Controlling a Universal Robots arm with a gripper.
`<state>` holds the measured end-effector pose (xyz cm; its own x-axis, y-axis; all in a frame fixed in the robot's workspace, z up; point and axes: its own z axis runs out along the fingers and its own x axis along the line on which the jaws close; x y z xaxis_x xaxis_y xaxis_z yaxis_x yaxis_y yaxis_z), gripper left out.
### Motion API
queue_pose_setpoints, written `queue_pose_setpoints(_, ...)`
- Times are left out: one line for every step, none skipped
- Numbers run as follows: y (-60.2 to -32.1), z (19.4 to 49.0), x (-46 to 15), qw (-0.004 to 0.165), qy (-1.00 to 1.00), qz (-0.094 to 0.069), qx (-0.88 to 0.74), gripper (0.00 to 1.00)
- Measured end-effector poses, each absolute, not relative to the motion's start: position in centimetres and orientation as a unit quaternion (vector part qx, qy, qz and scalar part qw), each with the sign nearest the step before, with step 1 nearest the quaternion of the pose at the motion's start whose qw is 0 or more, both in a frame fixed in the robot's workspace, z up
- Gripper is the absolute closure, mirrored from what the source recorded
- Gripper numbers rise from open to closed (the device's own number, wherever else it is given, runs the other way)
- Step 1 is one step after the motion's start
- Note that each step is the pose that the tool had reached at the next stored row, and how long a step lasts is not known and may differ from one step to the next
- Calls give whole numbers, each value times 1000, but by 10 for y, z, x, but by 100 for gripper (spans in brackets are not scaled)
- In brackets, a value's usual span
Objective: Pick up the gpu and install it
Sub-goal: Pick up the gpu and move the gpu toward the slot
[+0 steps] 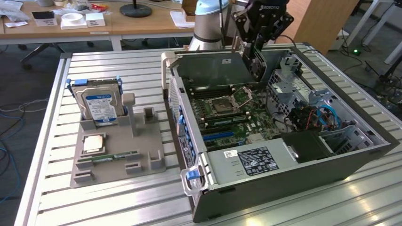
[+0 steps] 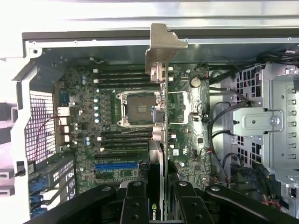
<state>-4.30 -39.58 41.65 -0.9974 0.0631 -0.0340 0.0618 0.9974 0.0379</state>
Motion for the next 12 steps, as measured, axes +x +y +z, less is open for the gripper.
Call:
queue_pose_setpoints(-396,417,-41,18,999,18,31,74)
queue_pose_setpoints(-396,417,-39,18,999,18,31,74)
queue_pose_setpoints(-395,417,-37,18,999,18,31,74)
queue_pose_setpoints(-395,417,-35,18,999,18,31,74)
queue_pose_setpoints(-395,417,-33,18,999,18,31,74)
queue_pose_setpoints(-395,417,-30,18,999,18,31,74)
queue_pose_setpoints(-395,417,-28,18,999,18,31,74)
queue_pose_setpoints(-395,417,-26,18,999,18,31,74)
queue_pose_setpoints(-395,417,-23,18,999,18,31,74)
queue_pose_setpoints(-395,417,-21,18,999,18,31,74)
queue_pose_setpoints(-395,417,-18,18,999,18,31,74)
queue_pose_setpoints(-395,417,-16,18,999,18,31,74)
